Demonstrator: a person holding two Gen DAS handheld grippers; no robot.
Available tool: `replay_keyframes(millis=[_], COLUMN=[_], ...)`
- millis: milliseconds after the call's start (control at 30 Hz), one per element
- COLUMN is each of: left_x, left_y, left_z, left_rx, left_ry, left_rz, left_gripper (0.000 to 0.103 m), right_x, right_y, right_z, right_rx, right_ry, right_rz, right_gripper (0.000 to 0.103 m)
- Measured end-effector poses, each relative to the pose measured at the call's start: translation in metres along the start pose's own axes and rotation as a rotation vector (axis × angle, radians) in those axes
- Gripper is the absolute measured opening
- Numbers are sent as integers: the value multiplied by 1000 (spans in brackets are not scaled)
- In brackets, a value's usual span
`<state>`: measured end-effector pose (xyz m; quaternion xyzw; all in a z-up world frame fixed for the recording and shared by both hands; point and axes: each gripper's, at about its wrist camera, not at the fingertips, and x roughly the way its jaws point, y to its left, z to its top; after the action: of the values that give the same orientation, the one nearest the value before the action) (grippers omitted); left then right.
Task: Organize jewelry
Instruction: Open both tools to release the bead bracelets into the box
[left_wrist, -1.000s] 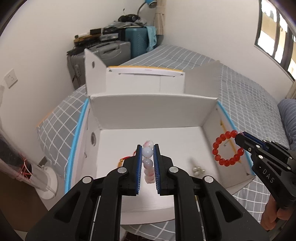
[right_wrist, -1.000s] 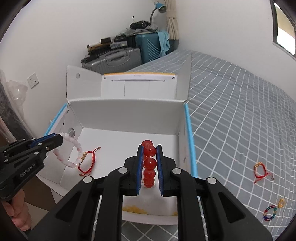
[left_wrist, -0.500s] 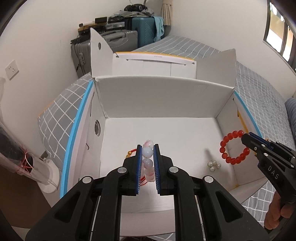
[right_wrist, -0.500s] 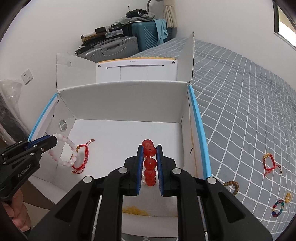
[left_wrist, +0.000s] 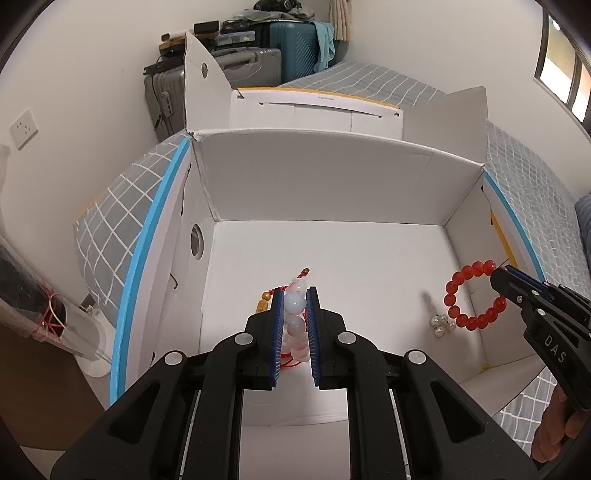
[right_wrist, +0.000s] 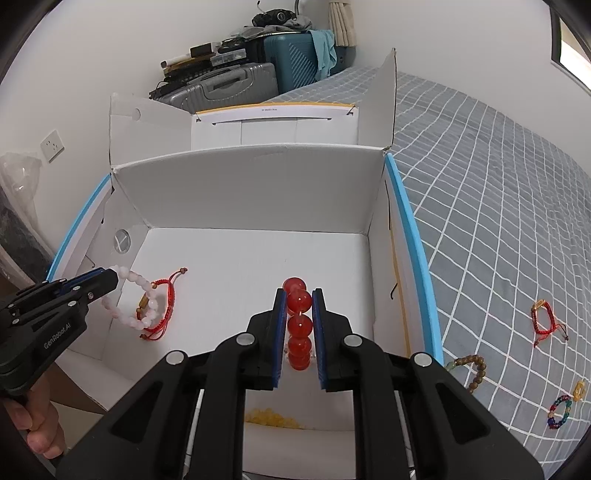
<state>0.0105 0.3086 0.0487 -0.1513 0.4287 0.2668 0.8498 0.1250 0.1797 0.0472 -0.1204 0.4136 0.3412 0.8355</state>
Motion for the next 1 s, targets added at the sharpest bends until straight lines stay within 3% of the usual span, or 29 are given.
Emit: replay_keyframes(millis=[233,367,433,500,600,800,1000], left_x=[-6,-16,-22,-26,-34,-42,-49], left_y=[0,-3,-6,-9,-16,-38,-65], left_z=[1,1,2,2,5,9,13], left_rx=[-3,4,8,14,23,53,85], left_ry=[-16,-42,-62,-76,-100,-130,-156], left_rz=[3,8,12,13,10,-3,-37], left_gripper=[14,36,42,47,57,68,78], right_x=[-7,-22,-30,-39,-52,-72,-90], right_y=[0,-1,-3,-8,-18,-41,-69], right_z=[1,3,4,5,6,5,-3], right_rx=[6,6,8,15,36,52,69], right_ry=[-22,-66,-86,-111,-144,-189,-215], right_rz=[-5,-17,-26,-39,-67,-96,-151], right_gripper=[16,39,45,63,74,87,91])
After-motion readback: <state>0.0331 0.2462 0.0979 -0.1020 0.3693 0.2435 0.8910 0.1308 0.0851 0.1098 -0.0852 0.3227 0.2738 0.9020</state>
